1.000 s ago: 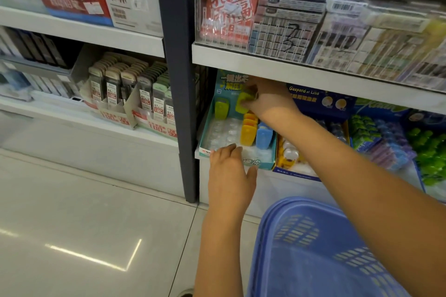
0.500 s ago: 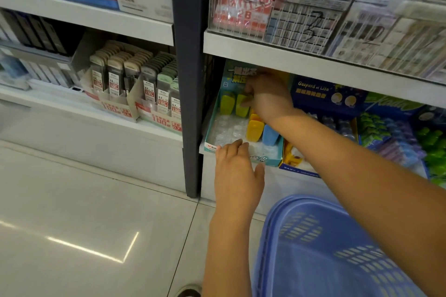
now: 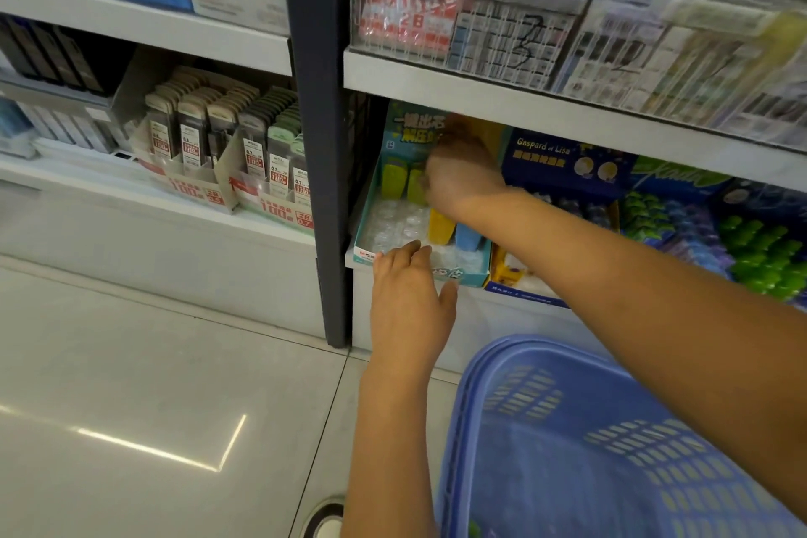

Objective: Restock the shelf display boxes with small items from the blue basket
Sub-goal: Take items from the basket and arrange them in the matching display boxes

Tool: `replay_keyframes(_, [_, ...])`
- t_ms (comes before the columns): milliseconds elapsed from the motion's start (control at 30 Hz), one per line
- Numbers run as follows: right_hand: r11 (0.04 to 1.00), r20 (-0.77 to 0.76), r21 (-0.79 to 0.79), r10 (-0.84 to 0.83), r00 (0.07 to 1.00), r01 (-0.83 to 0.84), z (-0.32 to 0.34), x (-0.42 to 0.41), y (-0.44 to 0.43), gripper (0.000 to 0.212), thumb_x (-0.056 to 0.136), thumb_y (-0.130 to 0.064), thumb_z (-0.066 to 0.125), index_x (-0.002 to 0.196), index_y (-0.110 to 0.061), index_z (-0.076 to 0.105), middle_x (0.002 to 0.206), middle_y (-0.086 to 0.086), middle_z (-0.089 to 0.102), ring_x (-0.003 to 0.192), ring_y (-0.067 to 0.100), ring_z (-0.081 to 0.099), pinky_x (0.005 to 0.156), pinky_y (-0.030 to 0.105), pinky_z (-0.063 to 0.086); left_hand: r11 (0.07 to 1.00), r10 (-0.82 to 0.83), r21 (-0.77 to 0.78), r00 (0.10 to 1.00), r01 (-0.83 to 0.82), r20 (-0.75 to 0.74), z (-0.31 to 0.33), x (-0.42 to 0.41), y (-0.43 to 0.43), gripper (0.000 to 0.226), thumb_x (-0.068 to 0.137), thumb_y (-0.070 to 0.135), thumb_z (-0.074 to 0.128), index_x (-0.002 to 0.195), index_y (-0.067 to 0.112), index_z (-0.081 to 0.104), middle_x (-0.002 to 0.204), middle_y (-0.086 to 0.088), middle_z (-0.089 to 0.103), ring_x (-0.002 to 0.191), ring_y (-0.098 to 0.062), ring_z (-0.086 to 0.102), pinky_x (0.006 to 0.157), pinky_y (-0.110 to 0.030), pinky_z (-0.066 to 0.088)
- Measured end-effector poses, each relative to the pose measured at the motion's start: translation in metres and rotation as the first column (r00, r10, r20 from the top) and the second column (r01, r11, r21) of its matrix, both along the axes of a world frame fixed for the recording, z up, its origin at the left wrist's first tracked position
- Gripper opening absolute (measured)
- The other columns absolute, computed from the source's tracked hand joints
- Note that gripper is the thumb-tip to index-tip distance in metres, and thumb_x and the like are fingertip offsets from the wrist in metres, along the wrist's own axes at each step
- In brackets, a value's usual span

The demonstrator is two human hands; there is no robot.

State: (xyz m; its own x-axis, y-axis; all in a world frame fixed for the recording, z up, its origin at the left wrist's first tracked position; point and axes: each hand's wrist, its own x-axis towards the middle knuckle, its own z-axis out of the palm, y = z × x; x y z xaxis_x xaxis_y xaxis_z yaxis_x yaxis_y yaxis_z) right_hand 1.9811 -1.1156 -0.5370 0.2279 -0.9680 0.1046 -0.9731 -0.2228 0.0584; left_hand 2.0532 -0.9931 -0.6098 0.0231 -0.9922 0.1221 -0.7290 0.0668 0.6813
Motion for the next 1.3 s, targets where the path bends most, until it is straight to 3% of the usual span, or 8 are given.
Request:
replay_keyframes(167, [0.996, 0.137, 0.086, 0.021, 0.99, -0.033, 0.01, -0.017, 0.018, 0.034, 0.094, -0.023, 0.047, 0.124, -0.008, 0.056, 0.129, 0.015, 0.051, 0.115, 0.03, 0.048, 0.092, 0.031, 0.042, 0.996, 0.025, -0.078, 0.996, -0.032, -0.087, 0.017, 0.001, 0.014, 0.042, 0.093, 0.022, 0.056, 0.133, 0.011, 0.051, 0.141, -0.004, 0.046, 0.133, -0.018, 0.033, 0.107, -0.019, 0.022])
replay_keyframes(300, [0.998, 0.422, -0.043, 0.049, 0.905, -0.035, 0.003, -0.081, 0.096, 0.025, 0.093, -0.029, 0.052, 0.091, -0.009, 0.066, 0.089, 0.01, 0.064, 0.079, 0.021, 0.057, 0.067, 0.028, 0.042, 0.992, -0.041, -0.121, 0.979, 0.017, -0.197, 0.027, -0.018, 0.038, 0.02, 0.093, 0.019, 0.055, 0.109, 0.013, 0.064, 0.106, -0.005, 0.066, 0.095, -0.02, 0.061, 0.085, -0.03, 0.048])
replay_keyframes(400, [0.985, 0.504, 0.153, -0.145, 0.851, 0.078, -0.036, -0.145, 0.164, 0.017, 0.088, -0.033, 0.061, 0.091, -0.016, 0.062, 0.078, 0.002, 0.065, 0.071, 0.016, 0.057, 0.06, 0.022, 0.033, 0.978, -0.189, 0.068, 0.976, 0.197, -0.109, 0.019, -0.054, 0.051, 0.015, 0.09, 0.019, 0.057, 0.099, 0.011, 0.066, 0.096, -0.008, 0.071, 0.088, -0.026, 0.064, 0.077, -0.037, 0.051])
replay_keyframes(533, [0.732, 0.173, 0.656, -0.381, 0.908, 0.182, -0.125, -0.206, 0.232, 0.051, 0.083, -0.024, 0.069, 0.129, -0.013, 0.05, 0.125, 0.008, 0.06, 0.114, 0.022, 0.056, 0.09, 0.025, 0.039, 0.77, -0.533, 0.446, 0.844, 0.456, 0.059, -0.027, -0.112, 0.078, 0.023, 0.089, 0.012, 0.054, 0.107, 0.006, 0.067, 0.111, -0.017, 0.067, 0.105, -0.029, 0.061, 0.089, -0.038, 0.048])
replay_keyframes(633, [0.505, -0.266, 0.726, -0.42, 0.868, 0.467, -0.185, -0.229, 0.276, 0.057, 0.086, -0.005, 0.062, 0.139, -0.003, 0.039, 0.145, -0.001, 0.043, 0.13, 0.014, 0.043, 0.103, 0.019, 0.032, 0.531, -0.73, 0.693, 0.679, 0.488, 0.081, -0.074, -0.144, 0.103, 0.037, 0.09, 0.013, 0.057, 0.126, 0.012, 0.058, 0.13, -0.011, 0.057, 0.119, -0.027, 0.054, 0.098, -0.035, 0.044])
replay_keyframes(733, [0.334, 0.021, 0.941, -0.212, 0.977, 0.052, -0.221, -0.252, 0.302, 0.084, 0.076, -0.014, 0.077, 0.146, -0.017, 0.029, 0.152, 0.004, 0.03, 0.135, 0.022, 0.035, 0.107, 0.028, 0.034, 0.385, -0.81, 0.816, 0.581, 0.431, 0.075, -0.116, -0.168, 0.128, 0.039, 0.088, 0.016, 0.062, 0.126, 0.013, 0.059, 0.13, -0.01, 0.057, 0.119, -0.027, 0.055, 0.099, -0.034, 0.045])
replay_keyframes(933, [0.389, 0.241, 0.895, -0.008, 0.97, -0.219, -0.242, -0.249, 0.313, 0.079, 0.06, -0.022, 0.087, 0.13, -0.018, 0.05, 0.132, 0.009, 0.049, 0.119, 0.028, 0.05, 0.097, 0.035, 0.045, 0.217, -0.912, 0.907, 0.407, 0.36, 0.056, -0.163, -0.185, 0.158, 0.043, 0.071, 0.023, 0.079, 0.109, 0.008, 0.067, 0.114, -0.014, 0.066, 0.1, -0.029, 0.064, 0.08, -0.033, 0.05])
replay_keyframes(1300, [0.252, 0.165, 0.952, 0.052, 0.985, -0.173, -0.245, -0.254, 0.312, 0.054, 0.075, -0.044, 0.075, 0.118, -0.016, 0.057, 0.116, 0.009, 0.056, 0.098, 0.031, 0.055, 0.08, 0.038, 0.047, 0.228, -0.832, 0.928, 0.554, 0.296, 0.027, -0.187, -0.171, 0.148, 0.042, 0.07, 0.035, 0.078, 0.101, 0.008, 0.07, 0.101, -0.014, 0.071, 0.087, -0.026, 0.068, 0.079, -0.036, 0.055])
